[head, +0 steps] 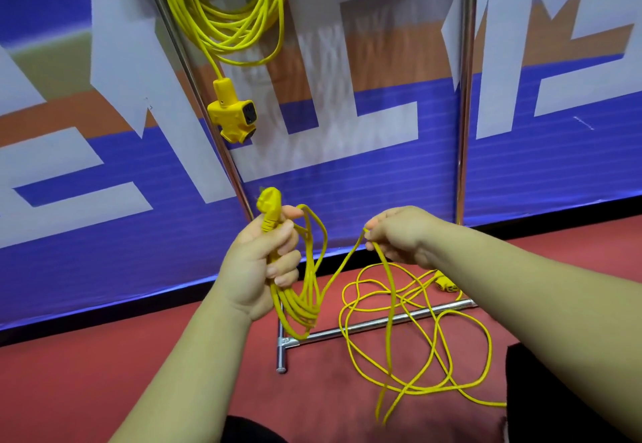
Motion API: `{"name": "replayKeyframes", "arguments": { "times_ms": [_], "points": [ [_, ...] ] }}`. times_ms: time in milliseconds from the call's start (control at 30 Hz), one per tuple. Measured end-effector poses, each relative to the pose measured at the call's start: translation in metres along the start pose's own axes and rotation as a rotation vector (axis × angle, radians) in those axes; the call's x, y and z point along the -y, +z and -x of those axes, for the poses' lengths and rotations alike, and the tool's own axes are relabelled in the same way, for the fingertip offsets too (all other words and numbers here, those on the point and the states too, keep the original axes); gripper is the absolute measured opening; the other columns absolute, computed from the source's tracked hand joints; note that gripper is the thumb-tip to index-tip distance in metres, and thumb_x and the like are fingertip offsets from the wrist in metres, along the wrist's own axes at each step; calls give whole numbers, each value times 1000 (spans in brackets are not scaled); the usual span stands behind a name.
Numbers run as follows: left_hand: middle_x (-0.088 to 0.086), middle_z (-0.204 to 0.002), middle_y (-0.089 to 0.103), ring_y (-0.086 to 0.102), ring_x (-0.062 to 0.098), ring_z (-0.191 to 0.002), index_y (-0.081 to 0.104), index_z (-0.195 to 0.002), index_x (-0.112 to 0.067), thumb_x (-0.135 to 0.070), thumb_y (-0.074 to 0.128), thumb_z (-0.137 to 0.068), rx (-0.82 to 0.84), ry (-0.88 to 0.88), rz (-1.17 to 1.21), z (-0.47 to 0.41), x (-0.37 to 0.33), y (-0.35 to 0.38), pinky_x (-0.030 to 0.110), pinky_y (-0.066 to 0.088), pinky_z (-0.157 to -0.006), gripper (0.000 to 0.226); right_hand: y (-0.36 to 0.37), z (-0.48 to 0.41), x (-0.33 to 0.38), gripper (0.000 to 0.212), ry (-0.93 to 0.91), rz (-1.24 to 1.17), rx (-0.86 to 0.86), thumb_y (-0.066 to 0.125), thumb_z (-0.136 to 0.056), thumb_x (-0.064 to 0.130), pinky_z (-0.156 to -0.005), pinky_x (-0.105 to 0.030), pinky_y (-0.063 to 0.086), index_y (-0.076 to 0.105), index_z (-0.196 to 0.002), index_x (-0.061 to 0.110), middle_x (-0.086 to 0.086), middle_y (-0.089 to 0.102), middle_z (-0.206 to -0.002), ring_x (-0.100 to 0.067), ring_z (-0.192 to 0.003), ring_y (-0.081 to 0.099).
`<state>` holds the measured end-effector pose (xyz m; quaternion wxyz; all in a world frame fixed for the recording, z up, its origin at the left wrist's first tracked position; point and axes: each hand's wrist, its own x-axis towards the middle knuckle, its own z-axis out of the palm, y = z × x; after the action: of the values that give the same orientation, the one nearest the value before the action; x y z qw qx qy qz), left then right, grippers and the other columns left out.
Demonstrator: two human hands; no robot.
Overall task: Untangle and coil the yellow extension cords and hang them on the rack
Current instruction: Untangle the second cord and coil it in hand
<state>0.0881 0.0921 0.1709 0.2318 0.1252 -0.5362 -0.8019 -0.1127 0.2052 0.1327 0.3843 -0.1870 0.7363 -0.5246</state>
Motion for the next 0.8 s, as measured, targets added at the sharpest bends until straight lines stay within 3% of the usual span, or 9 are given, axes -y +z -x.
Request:
{"name": "replayKeyframes", "arguments": {
  "times_ms": [133, 233, 433, 633, 800],
  "points": [
    [0, -61, 34, 24, 4, -36, 69, -100, -15, -16, 58, -87, 42, -52, -118, 0, 8, 7, 16, 27, -35, 17, 1, 1, 12, 5, -25, -152, 5, 63, -94, 11, -47, -17, 45, 63, -93, 16, -5, 72, -78, -8, -57, 58],
    [2, -59, 34, 28, 8, -36, 63, -112, -10, -8, 55, -98, 36, -27, -291, 0, 12, 12, 20, 33, -37, 16, 0, 0, 21, 7, -19, -250, 25, 63, -95, 14, -54, -18, 48, 68, -98, 10, -4, 73, -80, -6, -60, 59],
    [11, -64, 57, 56, 24, -50, 57, -121, -15, -1, 43, -104, 27, 11, -620, 1, 19, 18, 30, 48, -51, 27, -4, 10, 39, 13, -66, -356, 122, 62, -96, 15, -61, -18, 45, 70, -104, 9, 0, 72, -73, -6, -63, 58],
    [12, -73, 66, 64, 24, -56, 54, -121, -23, -5, 45, -104, -54, 62, -507, -1, 22, 25, 30, 53, -54, 26, -10, 26, 47, 17, -177, -305, 233, 56, -100, 16, -53, -17, 48, 71, -107, 12, 2, 71, -76, -4, -60, 58],
    [10, -69, 63, 61, 20, -51, 54, -127, -21, -10, 45, -105, -174, 69, -254, -9, 25, 25, 28, 52, -48, 25, -6, 43, 51, 17, -331, -170, 266, 57, -99, 12, -51, -16, 45, 72, -106, 10, 1, 72, -78, -2, -55, 54]
  ]
}}
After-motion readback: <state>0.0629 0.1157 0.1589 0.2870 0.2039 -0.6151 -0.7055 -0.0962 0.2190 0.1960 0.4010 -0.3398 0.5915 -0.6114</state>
